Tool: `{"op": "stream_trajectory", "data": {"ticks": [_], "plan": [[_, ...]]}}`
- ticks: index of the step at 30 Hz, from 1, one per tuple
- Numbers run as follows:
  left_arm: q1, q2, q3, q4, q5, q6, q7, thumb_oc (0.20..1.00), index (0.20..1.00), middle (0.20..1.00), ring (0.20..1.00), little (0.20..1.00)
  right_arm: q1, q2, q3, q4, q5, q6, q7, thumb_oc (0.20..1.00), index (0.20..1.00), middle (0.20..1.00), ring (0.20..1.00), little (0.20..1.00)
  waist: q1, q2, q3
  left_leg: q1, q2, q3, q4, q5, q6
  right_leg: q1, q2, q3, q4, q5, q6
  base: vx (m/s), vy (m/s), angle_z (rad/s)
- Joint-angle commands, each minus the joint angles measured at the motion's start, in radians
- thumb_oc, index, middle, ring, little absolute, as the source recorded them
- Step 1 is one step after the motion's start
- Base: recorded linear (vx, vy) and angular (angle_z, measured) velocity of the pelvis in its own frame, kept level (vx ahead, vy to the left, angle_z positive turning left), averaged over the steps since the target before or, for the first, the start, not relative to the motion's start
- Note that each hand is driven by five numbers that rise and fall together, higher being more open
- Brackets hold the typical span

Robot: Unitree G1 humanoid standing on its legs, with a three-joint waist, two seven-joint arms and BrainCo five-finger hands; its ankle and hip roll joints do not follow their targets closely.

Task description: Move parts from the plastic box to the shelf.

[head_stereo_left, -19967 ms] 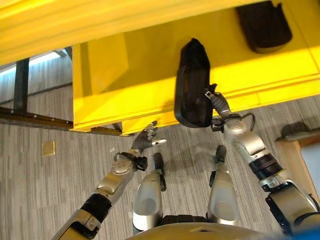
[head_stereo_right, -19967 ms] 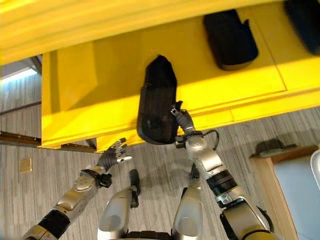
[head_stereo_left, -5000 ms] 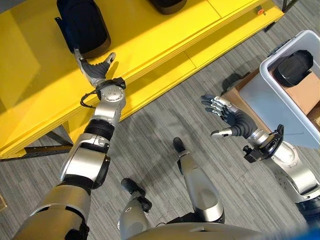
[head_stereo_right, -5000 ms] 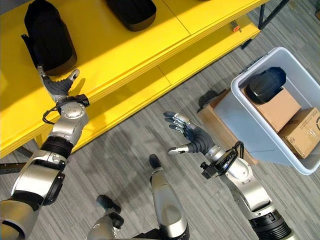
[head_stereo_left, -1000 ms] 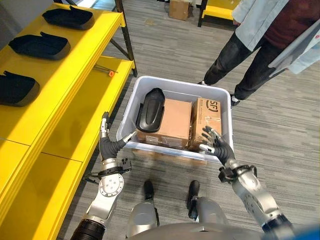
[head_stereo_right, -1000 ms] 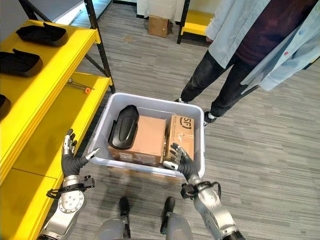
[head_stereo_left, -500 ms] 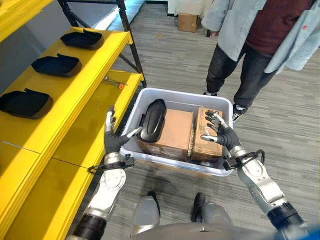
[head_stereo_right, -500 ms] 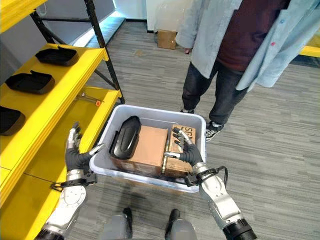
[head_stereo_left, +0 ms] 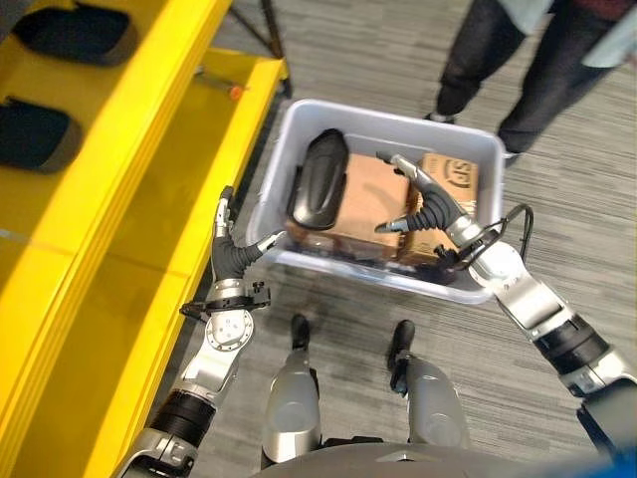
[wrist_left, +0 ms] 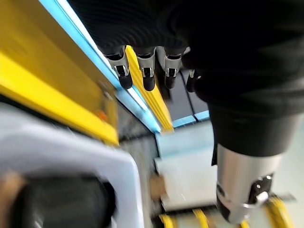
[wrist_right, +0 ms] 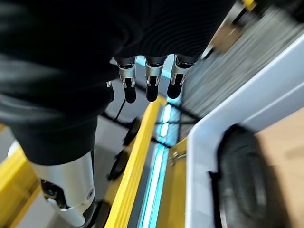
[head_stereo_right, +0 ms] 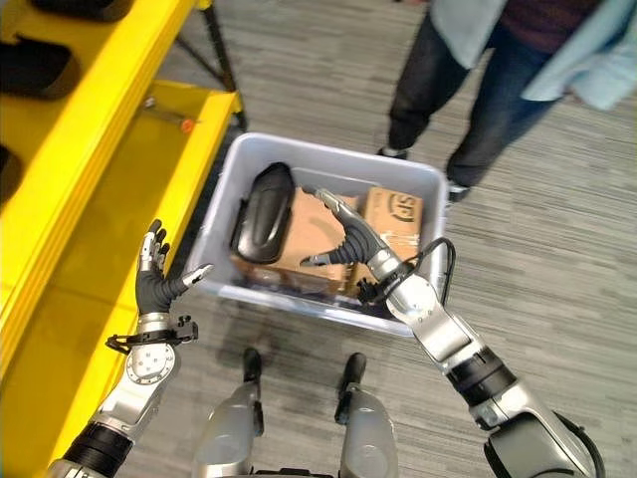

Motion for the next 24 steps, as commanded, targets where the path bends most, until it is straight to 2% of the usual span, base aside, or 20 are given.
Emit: {"op": "stream_trajectory", "data": {"ticks": [1, 3, 4, 5, 6, 7, 9, 11, 13, 15, 17, 19, 20, 22, 24], "plan": [[0.009, 0.021, 0.021, -0.092, -0.012, -0.061, 0.012, 1.000, 1.000, 1.000, 1.000, 1.000, -0.069, -0.020, 0.010, -0.007, -0.068, -0.035, -0.074, 1.000, 1.000, 1.000, 1.000, 1.000, 0.009, -0.010, -0.005, 0.002, 0.039, -0.040, 0.033, -0.041, -0.001, 0.062, -0.015, -0.034, -0.043, 0.000, 0.021, -0.07, -0.034, 0.59], [0.007, 0.025, 0.021, -0.101, -0.012, -0.060, 0.010, 1.000, 1.000, 1.000, 1.000, 1.000, -0.082, -0.019, 0.017, 0.020, -0.002, -0.025, -0.091, 1.000, 1.000, 1.000, 1.000, 1.000, 0.019, -0.013, 0.005, -0.009, 0.037, -0.048, 0.037, -0.039, -0.001, 0.063, -0.013, -0.041, -0.042, -0.004, 0.018, -0.05, -0.057, 0.39], [0.013, 0.033, 0.026, -0.124, -0.018, -0.056, 0.001, 1.000, 1.000, 1.000, 1.000, 1.000, -0.089, -0.007, 0.003, 0.054, 0.070, -0.011, -0.121, 1.000, 1.000, 1.000, 1.000, 1.000, 0.033, -0.014, 0.017, -0.024, 0.035, -0.057, 0.039, -0.035, -0.001, 0.061, -0.011, -0.053, -0.040, -0.008, 0.014, -0.08, -0.052, 0.18], [0.021, 0.037, 0.030, -0.145, -0.021, -0.060, -0.004, 1.000, 1.000, 1.000, 1.000, 1.000, -0.118, 0.016, -0.020, 0.108, 0.058, -0.017, -0.170, 1.000, 1.000, 1.000, 1.000, 1.000, 0.050, -0.007, 0.037, -0.041, 0.032, -0.068, 0.046, -0.034, -0.002, 0.053, -0.011, -0.063, -0.028, -0.018, 0.009, -0.09, -0.001, 0.17], [0.022, 0.036, 0.029, -0.156, -0.023, -0.058, -0.004, 1.000, 1.000, 1.000, 1.000, 1.000, -0.151, 0.028, -0.027, 0.140, 0.002, -0.031, -0.175, 1.000, 1.000, 1.000, 1.000, 1.000, 0.058, 0.001, 0.048, -0.051, 0.026, -0.073, 0.050, -0.033, 0.001, 0.046, -0.014, -0.066, -0.020, -0.022, 0.006, -0.08, 0.045, 0.20], [0.019, 0.039, 0.025, -0.155, -0.028, -0.058, -0.001, 1.000, 1.000, 1.000, 1.000, 1.000, -0.170, 0.034, -0.024, 0.147, -0.051, -0.015, -0.166, 1.000, 1.000, 1.000, 1.000, 1.000, 0.062, 0.005, 0.052, -0.061, 0.023, -0.074, 0.057, -0.034, 0.001, 0.038, -0.017, -0.069, -0.011, -0.025, 0.006, -0.05, 0.053, 0.23], [-0.009, 0.039, 0.008, -0.150, -0.028, -0.052, -0.012, 1.000, 1.000, 1.000, 1.000, 1.000, -0.257, 0.039, 0.042, 0.233, -0.118, 0.072, -0.136, 1.000, 1.000, 1.000, 1.000, 1.000, 0.082, 0.015, 0.070, -0.084, 0.015, -0.079, 0.075, -0.032, 0.003, 0.023, -0.021, -0.073, 0.010, -0.032, 0.001, -0.04, 0.009, 0.13], [-0.027, 0.057, -0.002, -0.165, -0.034, -0.036, -0.025, 1.000, 1.000, 1.000, 1.000, 1.000, -0.357, 0.033, 0.115, 0.377, -0.173, 0.124, -0.126, 1.000, 1.000, 1.000, 1.000, 1.000, 0.111, 0.021, 0.077, -0.129, 0.007, -0.093, 0.092, -0.028, 0.005, -0.008, -0.024, -0.090, 0.033, -0.036, -0.001, -0.04, -0.071, 0.14], [-0.030, 0.071, -0.007, -0.165, -0.052, -0.038, -0.043, 1.000, 1.000, 1.000, 1.000, 1.000, -0.461, 0.015, 0.181, 0.538, -0.285, 0.088, -0.154, 1.000, 1.000, 1.000, 1.000, 1.000, 0.138, 0.027, 0.077, -0.163, 0.000, -0.105, 0.097, -0.024, 0.005, -0.031, -0.024, -0.105, 0.047, -0.039, -0.002, 0.00, -0.095, 0.25], [-0.021, 0.083, -0.019, -0.169, -0.059, -0.042, -0.055, 1.000, 1.000, 1.000, 1.000, 1.000, -0.582, -0.009, 0.288, 0.669, -0.508, 0.033, -0.210, 1.000, 1.000, 1.000, 1.000, 1.000, 0.169, 0.040, 0.077, -0.178, -0.010, -0.119, 0.107, -0.041, -0.001, -0.039, -0.025, -0.109, 0.066, -0.062, 0.009, 0.05, -0.050, 0.11], [-0.016, 0.089, -0.021, -0.166, -0.070, -0.046, -0.067, 1.000, 1.000, 1.000, 1.000, 1.000, -0.643, -0.011, 0.384, 0.701, -0.561, 0.078, -0.164, 1.000, 1.000, 1.000, 1.000, 1.000, 0.183, 0.043, 0.077, -0.195, -0.013, -0.119, 0.108, -0.038, -0.001, -0.050, -0.028, -0.116, 0.067, -0.061, 0.012, 0.00, -0.004, 0.02], [-0.012, 0.094, -0.018, -0.170, -0.068, -0.048, -0.078, 1.000, 1.000, 1.000, 1.000, 1.000, -0.656, -0.004, 0.425, 0.738, -0.523, 0.139, -0.124, 1.000, 1.000, 1.000, 1.000, 1.000, 0.192, 0.043, 0.077, -0.202, -0.014, -0.120, 0.107, -0.035, -0.002, -0.054, -0.028, -0.120, 0.067, -0.060, 0.013, 0.00, -0.015, 0.00], [-0.008, 0.093, -0.014, -0.170, -0.072, -0.047, -0.089, 1.000, 1.000, 1.000, 1.000, 1.000, -0.657, 0.011, 0.445, 0.788, -0.366, 0.192, -0.101, 1.000, 1.000, 1.000, 1.000, 1.000, 0.200, 0.042, 0.077, -0.210, -0.013, -0.123, 0.103, -0.031, -0.002, -0.058, -0.027, -0.121, 0.067, -0.060, 0.013, 0.00, -0.034, -0.01], [-0.005, 0.093, -0.006, -0.167, -0.072, -0.052, -0.098, 1.000, 1.000, 1.000, 1.000, 1.000, -0.643, 0.046, 0.424, 0.841, -0.230, 0.257, -0.093, 1.000, 1.000, 1.000, 1.000, 1.000, 0.206, 0.041, 0.077, -0.217, -0.014, -0.122, 0.101, -0.027, -0.004, -0.063, -0.026, -0.125, 0.068, -0.061, 0.010, 0.00, -0.004, 0.04], [-0.001, 0.090, 0.006, -0.178, -0.083, -0.038, -0.115, 1.000, 1.000, 1.000, 1.000, 1.000, -0.638, 0.076, 0.381, 0.913, -0.266, 0.255, -0.039, 1.000, 1.000, 1.000, 1.000, 1.000, 0.212, 0.046, 0.077, -0.228, -0.016, -0.124, 0.103, -0.027, -0.004, -0.073, -0.028, -0.125, 0.076, -0.062, 0.008, 0.00, 0.000, 0.08]]}}
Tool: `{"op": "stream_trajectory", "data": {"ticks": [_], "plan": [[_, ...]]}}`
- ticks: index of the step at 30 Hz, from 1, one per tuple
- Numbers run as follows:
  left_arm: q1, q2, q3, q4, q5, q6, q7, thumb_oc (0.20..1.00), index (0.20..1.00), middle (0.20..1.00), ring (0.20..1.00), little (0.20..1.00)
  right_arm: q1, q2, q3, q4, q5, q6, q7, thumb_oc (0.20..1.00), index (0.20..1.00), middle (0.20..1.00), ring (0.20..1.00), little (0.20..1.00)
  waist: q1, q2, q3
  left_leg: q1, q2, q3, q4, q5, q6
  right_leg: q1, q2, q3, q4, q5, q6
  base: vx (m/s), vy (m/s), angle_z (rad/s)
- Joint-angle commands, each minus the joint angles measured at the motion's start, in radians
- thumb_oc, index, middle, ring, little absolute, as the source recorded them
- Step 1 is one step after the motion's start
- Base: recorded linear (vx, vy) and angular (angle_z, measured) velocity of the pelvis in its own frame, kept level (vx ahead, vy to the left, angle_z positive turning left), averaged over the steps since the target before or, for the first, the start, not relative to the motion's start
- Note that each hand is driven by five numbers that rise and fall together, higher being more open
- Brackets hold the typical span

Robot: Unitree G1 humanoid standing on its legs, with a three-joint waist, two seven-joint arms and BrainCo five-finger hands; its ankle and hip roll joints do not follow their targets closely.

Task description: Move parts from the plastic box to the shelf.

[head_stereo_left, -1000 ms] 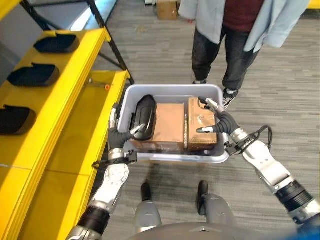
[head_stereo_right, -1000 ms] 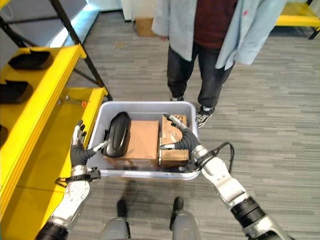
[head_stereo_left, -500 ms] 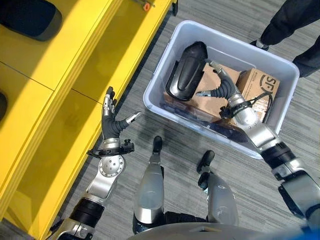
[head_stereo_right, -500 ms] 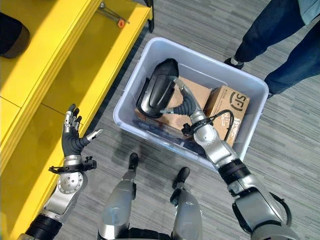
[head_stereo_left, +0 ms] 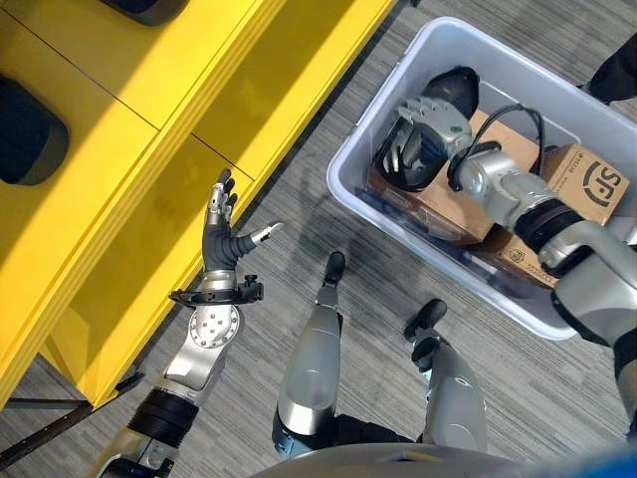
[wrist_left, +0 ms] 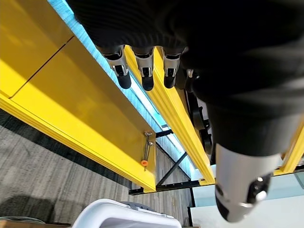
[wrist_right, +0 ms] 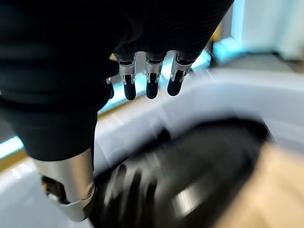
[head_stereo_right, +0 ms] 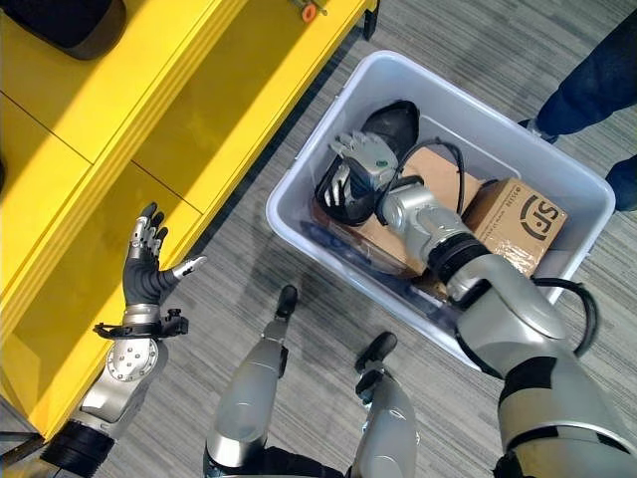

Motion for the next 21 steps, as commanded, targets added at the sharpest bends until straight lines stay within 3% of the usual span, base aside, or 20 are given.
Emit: {"op": "stream_trajectory", "data": {"ticks": [1, 7, 12, 15, 16, 19, 21], "plan": [[0.006, 0.013, 0.020, -0.083, -0.011, -0.036, -0.035, 1.000, 1.000, 1.000, 1.000, 1.000, -0.029, -0.005, -0.037, 0.055, 0.039, 0.025, 0.072, 1.000, 1.000, 1.000, 1.000, 1.000, 0.005, 0.014, -0.033, -0.065, 0.011, 0.012, 0.049, -0.047, 0.010, 0.024, 0.017, -0.004, -0.034, -0.002, 0.021, 0.00, 0.000, 0.00], [-0.006, 0.012, 0.011, -0.083, -0.022, -0.029, -0.051, 1.000, 1.000, 1.000, 1.000, 1.000, -0.018, 0.045, -0.090, 0.245, 0.058, 0.070, 0.202, 1.000, 1.000, 1.000, 1.000, 1.000, 0.017, 0.031, -0.033, -0.083, 0.008, 0.013, 0.050, -0.041, 0.008, 0.004, 0.013, -0.011, -0.023, 0.001, 0.020, 0.00, 0.000, 0.00], [-0.005, 0.005, 0.004, -0.080, -0.025, -0.023, -0.040, 1.000, 1.000, 1.000, 1.000, 1.000, -0.032, 0.035, -0.107, 0.327, 0.018, 0.117, 0.263, 1.000, 1.000, 1.000, 1.000, 1.000, 0.017, 0.042, -0.033, -0.098, 0.008, 0.018, 0.051, -0.033, 0.005, -0.015, 0.009, -0.011, -0.014, 0.003, 0.021, -0.02, 0.026, -0.01], [0.001, 0.005, 0.005, -0.083, -0.028, -0.025, -0.039, 1.000, 1.000, 1.000, 1.000, 1.000, -0.034, 0.027, -0.100, 0.351, -0.049, 0.188, 0.337, 1.000, 1.000, 1.000, 1.000, 1.000, 0.018, 0.045, -0.033, -0.097, 0.009, 0.023, 0.044, -0.029, 0.004, -0.014, 0.010, -0.011, -0.018, 0.003, 0.021, -0.01, 0.021, 0.03], [0.003, 0.005, 0.008, -0.085, -0.031, -0.026, -0.044, 1.000, 1.000, 1.000, 1.000, 1.000, -0.016, 0.014, -0.093, 0.371, -0.067, 0.249, 0.355, 1.000, 1.000, 1.000, 1.000, 1.000, 0.015, 0.043, -0.033, -0.091, 0.012, 0.028, 0.039, -0.028, 0.002, -0.008, 0.011, -0.011, -0.023, 0.004, 0.022, 0.00, 0.000, 0.00], [0.019, 0.008, 0.020, -0.095, -0.031, -0.030, -0.053, 1.000, 1.000, 1.000, 1.000, 1.000, 0.005, -0.018, -0.100, 0.384, -0.032, 0.283, 0.331, 1.000, 1.000, 1.000, 1.000, 1.000, 0.008, 0.036, -0.033, -0.073, 0.018, 0.037, 0.028, -0.028, 0.002, 0.006, 0.014, -0.009, -0.037, 0.008, 0.025, 0.00, 0.000, 0.00], [0.027, 0.015, 0.029, -0.109, -0.041, -0.024, -0.057, 1.000, 1.000, 1.000, 1.000, 1.000, 0.029, -0.043, -0.122, 0.381, -0.017, 0.206, 0.210, 1.000, 1.000, 1.000, 1.000, 1.000, -0.001, 0.030, -0.033, -0.062, 0.024, 0.045, 0.025, -0.029, 0.001, 0.015, 0.018, -0.006, -0.045, 0.013, 0.027, 0.00, 0.000, 0.00]]}}
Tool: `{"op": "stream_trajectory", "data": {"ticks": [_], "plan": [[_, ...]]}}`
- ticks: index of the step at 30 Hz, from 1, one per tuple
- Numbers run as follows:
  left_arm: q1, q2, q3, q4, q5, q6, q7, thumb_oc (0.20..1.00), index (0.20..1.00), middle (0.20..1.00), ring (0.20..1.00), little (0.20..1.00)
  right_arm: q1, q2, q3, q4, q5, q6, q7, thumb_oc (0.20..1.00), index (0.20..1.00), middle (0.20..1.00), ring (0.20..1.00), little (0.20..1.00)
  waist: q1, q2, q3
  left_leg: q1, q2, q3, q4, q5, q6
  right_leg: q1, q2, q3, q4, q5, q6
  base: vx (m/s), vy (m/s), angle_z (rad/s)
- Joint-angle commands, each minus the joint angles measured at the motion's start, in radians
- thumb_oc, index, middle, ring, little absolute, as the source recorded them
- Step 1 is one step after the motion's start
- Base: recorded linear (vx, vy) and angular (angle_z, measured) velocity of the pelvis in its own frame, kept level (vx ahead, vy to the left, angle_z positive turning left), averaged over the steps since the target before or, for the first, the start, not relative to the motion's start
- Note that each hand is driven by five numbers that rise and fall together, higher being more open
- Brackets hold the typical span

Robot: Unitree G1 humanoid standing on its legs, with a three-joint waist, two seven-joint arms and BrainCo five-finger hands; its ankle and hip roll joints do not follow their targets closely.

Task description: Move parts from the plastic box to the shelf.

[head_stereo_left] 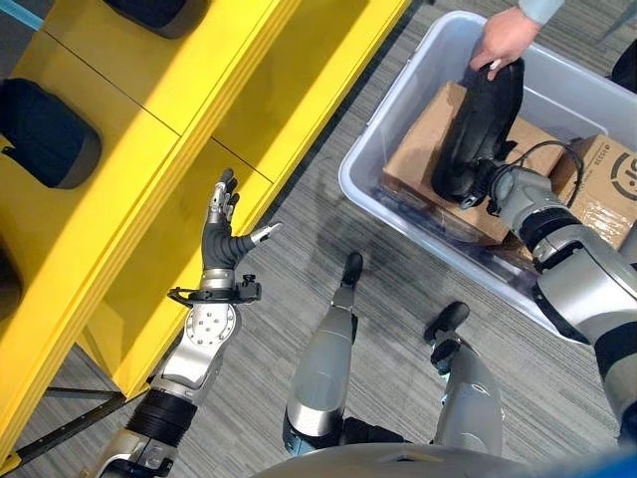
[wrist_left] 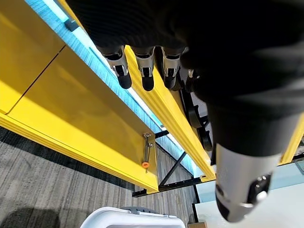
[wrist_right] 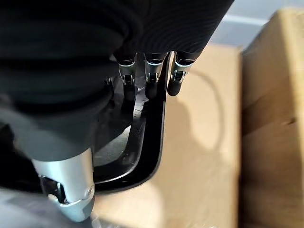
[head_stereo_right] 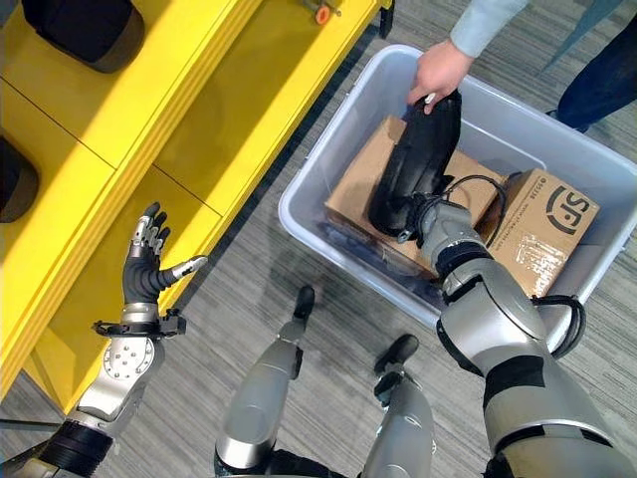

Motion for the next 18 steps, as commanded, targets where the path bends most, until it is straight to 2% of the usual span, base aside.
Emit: {"op": "stream_trajectory", "data": {"ticks": [1, 2, 3, 5, 7, 8, 9, 10, 13, 14, 15, 17, 18], "plan": [[0.023, 0.015, -0.002, -0.097, -0.028, -0.043, -0.003, 1.000, 1.000, 1.000, 1.000, 1.000, 0.045, -0.031, 0.029, 0.043, 0.026, -0.065, -0.168, 1.000, 1.000, 1.000, 1.000, 1.000, -0.003, -0.037, 0.028, -0.026, 0.026, 0.046, 0.026, -0.047, 0.004, 0.072, 0.035, -0.003, -0.089, 0.023, 0.034, 0.00, 0.000, 0.00], [0.022, 0.014, -0.003, -0.096, -0.027, -0.044, -0.002, 1.000, 1.000, 1.000, 1.000, 1.000, 0.045, -0.031, 0.028, 0.041, 0.028, -0.069, -0.178, 1.000, 1.000, 1.000, 1.000, 1.000, -0.003, -0.037, 0.028, -0.025, 0.027, 0.047, 0.026, -0.047, 0.004, 0.073, 0.035, -0.002, -0.089, 0.023, 0.034, -0.01, 0.003, -0.09], [0.022, 0.010, -0.012, -0.097, -0.013, -0.048, 0.012, 1.000, 1.000, 1.000, 1.000, 1.000, 0.035, -0.035, 0.021, 0.005, 0.030, -0.185, -0.326, 1.000, 1.000, 1.000, 1.000, 1.000, -0.011, -0.040, 0.028, -0.019, 0.030, 0.051, 0.025, -0.050, 0.005, 0.078, 0.038, 0.003, -0.097, 0.026, 0.035, -0.02, 0.024, -0.15], [0.018, 0.001, -0.030, -0.092, 0.002, -0.056, 0.055, 1.000, 1.000, 1.000, 1.000, 1.000, 0.011, -0.047, 0.019, -0.091, -0.002, -0.342, -0.538, 1.000, 1.000, 1.000, 1.000, 1.000, -0.026, -0.042, 0.028, -0.011, 0.033, 0.061, 0.025, -0.052, 0.006, 0.083, 0.040, 0.013, -0.109, 0.032, 0.036, -0.03, 0.050, -0.22], [0.015, -0.008, -0.040, -0.092, 0.012, -0.053, 0.085, 1.000, 1.000, 1.000, 1.000, 1.000, 0.005, -0.062, 0.022, -0.197, -0.025, -0.412, -0.683, 1.000, 1.000, 1.000, 1.000, 1.000, -0.041, -0.041, 0.028, -0.007, 0.029, 0.067, 0.030, -0.057, 0.008, 0.088, 0.040, 0.022, -0.117, 0.034, 0.037, -0.03, 0.088, -0.31], [0.017, -0.020, -0.050, -0.087, 0.024, -0.059, 0.110, 1.000, 1.000, 1.000, 1.000, 1.000, 0.020, -0.078, 0.015, -0.311, -0.025, -0.458, -0.776, 1.000, 1.000, 1.000, 1.000, 1.000, -0.057, -0.037, 0.028, -0.001, 0.025, 0.072, 0.034, -0.062, 0.011, 0.089, 0.039, 0.032, -0.120, 0.034, 0.038, -0.02, 0.120, -0.33], [0.017, -0.022, -0.053, -0.078, 0.026, -0.067, 0.121, 1.000, 1.000, 1.000, 1.000, 1.000, 0.031, -0.082, 0.003, -0.366, -0.034, -0.484, -0.824, 1.000, 1.000, 1.000, 1.000, 1.000, -0.066, -0.034, 0.028, 0.004, 0.023, 0.076, 0.034, -0.065, 0.012, 0.090, 0.038, 0.038, -0.121, 0.033, 0.038, -0.08, 0.130, -0.25], [0.012, -0.024, -0.054, -0.074, 0.025, -0.074, 0.130, 1.000, 1.000, 1.000, 1.000, 1.000, 0.038, -0.088, -0.011, -0.404, -0.041, -0.498, -0.848, 1.000, 1.000, 1.000, 1.000, 1.000, -0.072, -0.033, 0.028, -0.013, 0.022, 0.083, 0.035, -0.047, 0.021, 0.075, 0.037, 0.032, -0.127, 0.051, 0.028, -0.07, 0.116, -0.11], [0.018, -0.035, -0.050, -0.067, 0.013, -0.085, 0.149, 1.000, 1.000, 1.000, 1.000, 1.000, 0.130, -0.093, -0.083, -0.628, -0.032, -0.498, -0.904, 1.000, 1.000, 1.000, 1.000, 1.000, -0.105, -0.021, 0.028, 0.007, 0.018, 0.094, 0.035, -0.053, 0.025, 0.079, 0.033, 0.058, -0.129, 0.049, 0.030, -0.02, 0.141, -0.10], [0.024, -0.041, -0.044, -0.069, 0.008, -0.088, 0.163, 1.000, 1.000, 1.000, 1.000, 1.000, 0.216, -0.092, -0.139, -0.772, -0.027, -0.483, -0.915, 1.000, 1.000, 1.000, 1.000, 1.000, -0.131, -0.018, 0.028, 0.020, 0.017, 0.101, 0.038, -0.060, 0.027, 0.080, 0.032, 0.077, -0.126, 0.046, 0.031, 0.02, 0.174, -0.11], [0.032, -0.049, -0.038, -0.060, 0.008, -0.100, 0.186, 1.000, 1.000, 1.000, 1.000, 1.000, 0.315, -0.089, -0.195, -0.935, 0.003, -0.453, -0.890, 1.000, 1.000, 1.000, 1.000, 1.000, -0.162, -0.023, 0.028, 0.034, 0.019, 0.113, 0.037, -0.066, 0.028, 0.082, 0.034, 0.098, -0.129, 0.046, 0.032, 0.02, 0.174, -0.13], [0.041, -0.064, -0.031, -0.056, 0.023, -0.100, 0.226, 1.000, 1.000, 1.000, 1.000, 1.000, 0.470, -0.075, -0.252, -1.120, 0.039, -0.440, -0.864, 1.000, 1.000, 1.000, 1.000, 1.000, -0.209, -0.036, 0.028, 0.064, 0.025, 0.131, 0.029, -0.073, 0.027, 0.096, 0.041, 0.126, -0.143, 0.049, 0.034, 0.02, 0.118, -0.21], [0.041, -0.067, -0.031, -0.053, 0.027, -0.100, 0.232, 1.000, 1.000, 1.000, 1.000, 1.000, 0.491, -0.076, -0.257, -1.145, 0.043, -0.440, -0.864, 1.000, 1.000, 1.000, 1.000, 1.000, -0.216, -0.038, 0.028, 0.070, 0.026, 0.135, 0.027, -0.074, 0.027, 0.099, 0.041, 0.129, -0.146, 0.050, 0.035, 0.03, 0.077, -0.33]]}}
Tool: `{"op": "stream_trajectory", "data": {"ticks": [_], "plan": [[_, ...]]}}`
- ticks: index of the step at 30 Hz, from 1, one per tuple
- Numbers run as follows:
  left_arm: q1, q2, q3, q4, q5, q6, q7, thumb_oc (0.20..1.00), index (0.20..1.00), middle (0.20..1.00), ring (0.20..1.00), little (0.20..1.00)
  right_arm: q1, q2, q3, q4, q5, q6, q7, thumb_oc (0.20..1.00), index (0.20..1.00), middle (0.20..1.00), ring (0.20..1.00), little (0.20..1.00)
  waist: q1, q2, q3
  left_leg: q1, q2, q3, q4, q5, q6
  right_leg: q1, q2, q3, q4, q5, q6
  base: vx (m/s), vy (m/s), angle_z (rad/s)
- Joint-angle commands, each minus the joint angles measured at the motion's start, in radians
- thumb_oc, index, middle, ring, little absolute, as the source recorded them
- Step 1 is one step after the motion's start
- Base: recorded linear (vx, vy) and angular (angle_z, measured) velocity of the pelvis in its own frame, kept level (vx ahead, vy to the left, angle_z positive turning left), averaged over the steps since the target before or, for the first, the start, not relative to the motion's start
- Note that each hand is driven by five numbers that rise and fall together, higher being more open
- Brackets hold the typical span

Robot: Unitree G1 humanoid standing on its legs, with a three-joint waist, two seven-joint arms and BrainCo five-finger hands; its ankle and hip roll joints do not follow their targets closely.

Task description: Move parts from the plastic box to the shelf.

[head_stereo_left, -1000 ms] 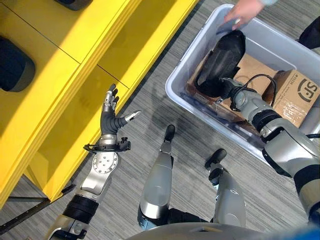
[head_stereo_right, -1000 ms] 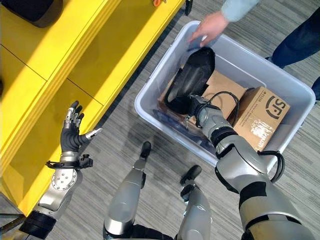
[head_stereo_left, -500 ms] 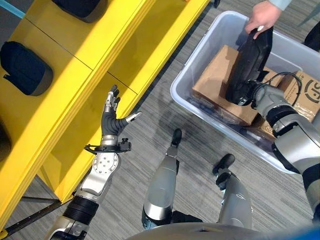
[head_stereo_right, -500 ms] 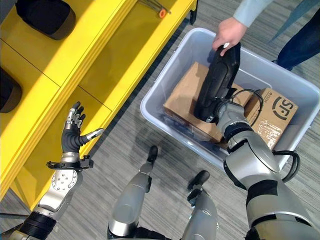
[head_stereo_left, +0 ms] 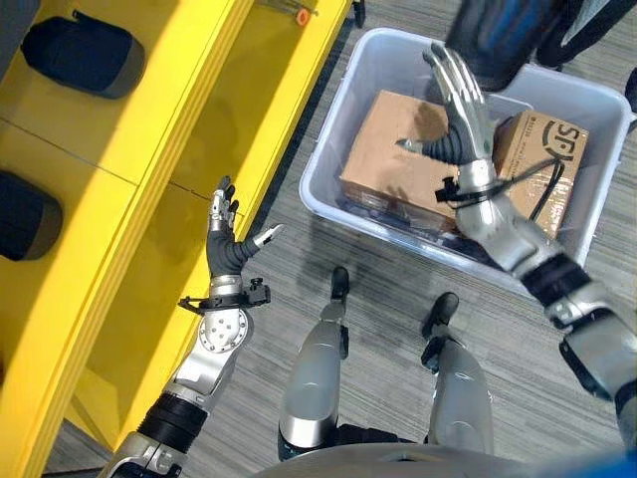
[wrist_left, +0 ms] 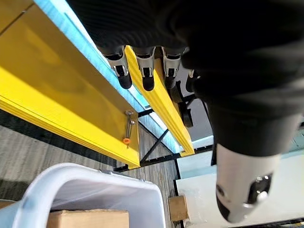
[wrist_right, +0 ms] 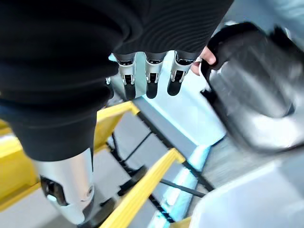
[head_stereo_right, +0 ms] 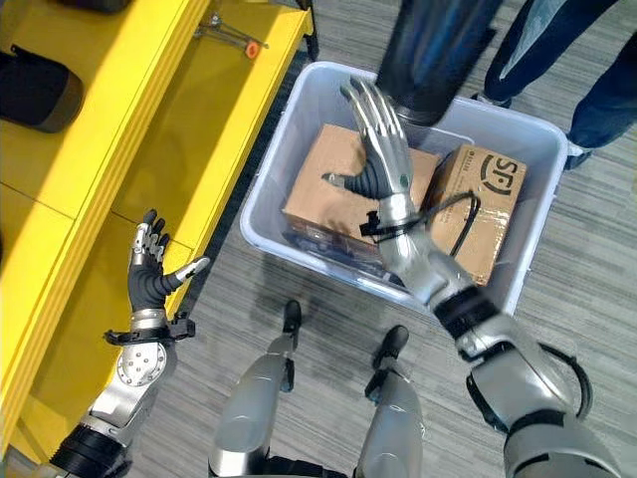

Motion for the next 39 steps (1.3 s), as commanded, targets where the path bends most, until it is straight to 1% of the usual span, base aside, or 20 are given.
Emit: {"op": "stream_trajectory", "data": {"ticks": [1, 3, 4, 5, 8, 9, 10, 11, 13, 14, 17, 23, 24, 25, 26, 27, 31, 33, 35, 39], "plan": [[0.018, -0.028, 0.020, -0.045, 0.037, -0.070, 0.071, 1.000, 1.000, 1.000, 1.000, 1.000, -0.027, -0.019, -0.028, -0.058, 0.046, -0.010, -0.001, 1.000, 1.000, 1.000, 1.000, 1.000, -0.038, -0.027, 0.028, 0.033, 0.031, 0.023, 0.030, -0.067, -0.002, 0.092, 0.012, 0.015, -0.035, -0.047, 0.026, 0.04, 0.057, -0.36], [0.019, -0.037, 0.024, -0.032, 0.044, -0.075, 0.106, 1.000, 1.000, 1.000, 1.000, 1.000, 0.092, -0.021, -0.074, -0.172, 0.066, -0.005, 0.052, 1.000, 1.000, 1.000, 1.000, 1.000, -0.079, -0.041, 0.028, 0.062, 0.038, 0.044, 0.026, -0.077, -0.005, 0.109, 0.016, 0.036, -0.049, -0.042, 0.031, 0.02, 0.056, -0.30], [0.018, -0.039, 0.025, -0.032, 0.046, -0.075, 0.108, 1.000, 1.000, 1.000, 1.000, 1.000, 0.104, -0.022, -0.079, -0.183, 0.075, -0.001, 0.059, 1.000, 1.000, 1.000, 1.000, 1.000, -0.083, -0.043, 0.028, 0.063, 0.039, 0.047, 0.025, -0.075, -0.005, 0.109, 0.017, 0.039, -0.053, -0.037, 0.031, 0.01, 0.041, -0.31], [0.024, -0.045, 0.030, -0.035, 0.054, -0.071, 0.122, 1.000, 1.000, 1.000, 1.000, 1.000, 0.172, -0.028, -0.100, -0.227, 0.099, -0.003, 0.091, 1.000, 1.000, 1.000, 1.000, 1.000, -0.101, -0.051, 0.028, 0.087, 0.042, 0.062, 0.019, -0.080, -0.006, 0.128, 0.018, 0.047, -0.067, -0.033, 0.035, 0.03, 0.035, -0.47], [0.048, -0.055, 0.038, -0.043, 0.066, -0.077, 0.135, 1.000, 1.000, 1.000, 1.000, 1.000, 0.308, -0.036, -0.137, -0.272, 0.115, -0.053, 0.125, 1.000, 1.000, 1.000, 1.000, 1.000, -0.128, -0.065, 0.028, 0.134, 0.050, 0.089, 0.006, -0.086, -0.007, 0.170, 0.019, 0.059, -0.097, -0.022, 0.041, 0.03, 0.020, -0.37], [0.066, -0.055, 0.047, -0.052, 0.069, -0.082, 0.135, 1.000, 1.000, 1.000, 1.000, 1.000, 0.382, -0.042, -0.162, -0.296, 0.111, -0.070, 0.145, 1.000, 1.000, 1.000, 1.000, 1.000, -0.145, -0.073, 0.028, 0.171, 0.055, 0.105, -0.004, -0.091, -0.009, 0.202, 0.021, 0.067, -0.116, -0.016, 0.047, 0.02, -0.013, -0.30], [0.086, -0.052, 0.061, -0.065, 0.071, -0.082, 0.126, 1.000, 1.000, 1.000, 1.000, 1.000, 0.437, -0.045, -0.181, -0.312, 0.121, -0.087, 0.163, 1.000, 1.000, 1.000, 1.000, 1.000, -0.157, -0.081, 0.019, 0.193, 0.059, 0.119, -0.012, -0.090, -0.008, 0.220, 0.021, 0.073, -0.132, -0.008, 0.051, 0.06, -0.038, -0.29], [0.107, -0.045, 0.072, -0.078, 0.071, -0.076, 0.125, 1.000, 1.000, 1.000, 1.000, 1.000, 0.503, -0.052, -0.201, -0.328, 0.115, -0.120, 0.174, 1.000, 1.000, 1.000, 1.000, 1.000, -0.171, -0.092, -0.004, 0.216, 0.063, 0.130, -0.024, -0.088, -0.009, 0.238, 0.024, 0.081, -0.151, 0.002, 0.055, 0.06, -0.040, -0.28], [0.118, -0.042, 0.076, -0.086, 0.073, -0.074, 0.123, 1.000, 1.000, 1.000, 1.000, 1.000, 0.529, -0.060, -0.209, -0.339, 0.113, -0.131, 0.172, 1.000, 1.000, 1.000, 1.000, 1.000, -0.176, -0.096, -0.016, 0.228, 0.065, 0.137, -0.031, -0.086, -0.009, 0.248, 0.025, 0.085, -0.160, 0.007, 0.058, 0.06, -0.040, -0.20], [0.139, -0.031, 0.081, -0.102, 0.066, -0.060, 0.127, 1.000, 1.000, 1.000, 1.000, 1.000, 0.577, -0.075, -0.226, -0.362, 0.128, -0.147, 0.185, 1.000, 1.000, 1.000, 1.000, 1.000, -0.184, -0.105, -0.044, 0.250, 0.070, 0.143, -0.044, -0.082, -0.011, 0.270, 0.028, 0.090, -0.178, 0.015, 0.061, 0.09, -0.045, -0.15], [0.148, -0.024, 0.083, -0.113, 0.065, -0.046, 0.130, 1.000, 1.000, 1.000, 1.000, 1.000, 0.600, -0.083, -0.231, -0.369, 0.148, -0.145, 0.195, 1.000, 1.000, 1.000, 1.000, 1.000, -0.188, -0.108, -0.064, 0.265, 0.072, 0.146, -0.049, -0.082, -0.012, 0.286, 0.030, 0.093, -0.188, 0.017, 0.062, 0.06, -0.028, -0.06], [0.153, -0.021, 0.079, -0.104, 0.059, -0.039, 0.119, 1.000, 1.000, 1.000, 1.000, 1.000, 0.593, -0.081, -0.199, -0.351, 0.120, -0.132, 0.173, 1.000, 1.000, 1.000, 1.000, 1.000, -0.182, -0.107, -0.087, 0.280, 0.073, 0.148, -0.052, -0.083, -0.010, 0.307, 0.031, 0.090, -0.199, 0.019, 0.060, 0.02, -0.010, -0.01], [0.148, -0.017, 0.078, -0.104, 0.055, -0.031, 0.117, 1.000, 1.000, 1.000, 1.000, 1.000, 0.576, -0.080, -0.187, -0.342, 0.107, -0.113, 0.166, 1.000, 1.000, 1.000, 1.000, 1.000, -0.178, -0.105, -0.089, 0.284, 0.073, 0.144, -0.051, -0.087, -0.010, 0.312, 0.031, 0.087, -0.200, 0.016, 0.060, 0.00, 0.000, 0.00], [0.147, -0.018, 0.079, -0.105, 0.054, -0.030, 0.116, 1.000, 1.000, 1.000, 1.000, 1.000, 0.570, -0.079, -0.184, -0.339, 0.107, -0.110, 0.166, 1.000, 1.000, 1.000, 1.000, 1.000, -0.176, -0.105, -0.091, 0.281, 0.073, 0.144, -0.052, -0.084, -0.010, 0.310, 0.031, 0.087, -0.202, 0.018, 0.059, 0.00, -0.026, 0.04], [0.134, -0.016, 0.074, -0.099, 0.053, -0.024, 0.117, 1.000, 1.000, 1.000, 1.000, 1.000, 0.533, -0.074, -0.161, -0.322, 0.081, -0.087, 0.152, 1.000, 1.000, 1.000, 1.000, 1.000, -0.166, -0.103, -0.094, 0.280, 0.073, 0.137, -0.055, -0.082, -0.010, 0.311, 0.032, 0.081, -0.203, 0.018, 0.058, -0.01, -0.043, 0.04], [0.125, -0.017, 0.070, -0.100, 0.052, -0.016, 0.112, 1.000, 1.000, 1.000, 1.000, 1.000, 0.497, -0.068, -0.143, -0.306, 0.089, -0.079, 0.143, 1.000, 1.000, 1.000, 1.000, 1.000, -0.156, -0.101, -0.095, 0.279, 0.072, 0.129, -0.055, -0.081, -0.009, 0.315, 0.031, 0.075, -0.205, 0.017, 0.056, -0.01, -0.045, 0.04], [0.112, -0.017, 0.059, -0.099, 0.061, -0.005, 0.094, 1.000, 1.000, 1.000, 1.000, 1.000, 0.434, -0.057, -0.112, -0.273, 0.085, -0.072, 0.147, 1.000, 1.000, 1.000, 1.000, 1.000, -0.134, -0.096, -0.096, 0.276, 0.073, 0.115, -0.055, -0.079, -0.011, 0.321, 0.029, 0.058, -0.204, 0.014, 0.052, 0.00, -0.036, 0.00], [0.104, -0.015, 0.046, -0.106, 0.051, 0.015, 0.078, 1.000, 1.000, 1.000, 1.000, 1.000, 0.379, -0.051, -0.080, -0.250, 0.078, -0.071, 0.171, 1.000, 1.000, 1.000, 1.000, 1.000, -0.113, -0.087, -0.101, 0.280, 0.071, 0.101, -0.057, -0.078, -0.012, 0.329, 0.027, 0.043, -0.200, 0.010, 0.049, 0.02, -0.012, 0.03], [0.097, -0.016, 0.041, -0.101, 0.048, 0.019, 0.064, 1.000, 1.000, 1.000, 1.000, 1.000, 0.335, -0.045, -0.053, -0.229, 0.065, -0.073, 0.201, 1.000, 1.000, 1.000, 1.000, 1.000, -0.100, -0.082, -0.103, 0.281, 0.069, 0.092, -0.057, -0.078, -0.012, 0.334, 0.024, 0.035, -0.197, 0.007, 0.047, 0.03, -0.018, 0.18], [0.080, -0.011, 0.033, -0.093, 0.038, 0.030, 0.032, 1.000, 1.000, 1.000, 1.000, 1.000, 0.230, -0.040, 0.003, -0.178, 0.007, -0.046, 0.241, 1.000, 1.000, 1.000, 1.000, 1.000, -0.071, -0.075, -0.106, 0.278, 0.069, 0.074, -0.050, -0.076, -0.015, 0.341, 0.019, 0.016, -0.188, 0.003, 0.043, 0.03, -0.028, 0.20]]}}
